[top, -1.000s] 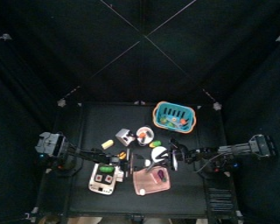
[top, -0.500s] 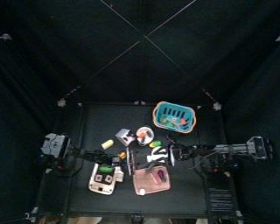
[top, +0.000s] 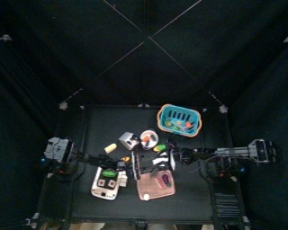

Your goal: Hand over egg half

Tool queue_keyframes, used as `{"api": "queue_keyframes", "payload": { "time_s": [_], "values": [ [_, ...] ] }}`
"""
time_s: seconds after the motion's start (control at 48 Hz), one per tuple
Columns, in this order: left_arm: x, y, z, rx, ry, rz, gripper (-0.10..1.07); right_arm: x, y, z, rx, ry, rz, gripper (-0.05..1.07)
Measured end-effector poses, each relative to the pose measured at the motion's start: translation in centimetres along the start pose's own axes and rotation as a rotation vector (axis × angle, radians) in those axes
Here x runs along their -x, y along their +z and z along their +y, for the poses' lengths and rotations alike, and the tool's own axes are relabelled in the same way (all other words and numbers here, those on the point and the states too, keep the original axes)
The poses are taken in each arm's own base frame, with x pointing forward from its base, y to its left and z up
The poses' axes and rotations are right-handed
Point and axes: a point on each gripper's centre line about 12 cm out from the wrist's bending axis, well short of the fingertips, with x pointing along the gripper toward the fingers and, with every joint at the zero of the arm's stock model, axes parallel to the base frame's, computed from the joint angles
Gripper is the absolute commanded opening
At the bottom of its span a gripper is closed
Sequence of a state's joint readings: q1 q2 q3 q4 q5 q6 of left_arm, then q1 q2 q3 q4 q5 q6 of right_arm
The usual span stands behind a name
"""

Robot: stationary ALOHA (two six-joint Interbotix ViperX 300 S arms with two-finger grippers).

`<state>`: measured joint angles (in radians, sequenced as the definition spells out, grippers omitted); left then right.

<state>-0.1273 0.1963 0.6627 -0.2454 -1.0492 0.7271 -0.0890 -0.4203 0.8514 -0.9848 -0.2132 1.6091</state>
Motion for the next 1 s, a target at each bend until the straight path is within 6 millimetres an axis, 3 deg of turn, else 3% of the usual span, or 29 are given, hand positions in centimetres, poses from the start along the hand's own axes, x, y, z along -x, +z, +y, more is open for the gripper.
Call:
{"api": "queue_keyframes", "payload": {
  "time_s": [0.208,0.729,1.0],
  "values": [
    [-0.01,-0.16,-0.03,-0.001,-0.001,0.004,0.69,0.0,-0.04,0.22,0.01,0.018,0.003,0.96],
    [-0.03,-0.33,0.24,0.008,0.015,0.014,0.7,-0.02,0.02,0.15,-0.001,0.018,0.001,0.61],
    [-0.03,-0.37,0.29,0.011,0.019,0.018,0.81,-0.02,-0.01,0.11,-0.009,0.017,0.0,0.59]
  ]
}}
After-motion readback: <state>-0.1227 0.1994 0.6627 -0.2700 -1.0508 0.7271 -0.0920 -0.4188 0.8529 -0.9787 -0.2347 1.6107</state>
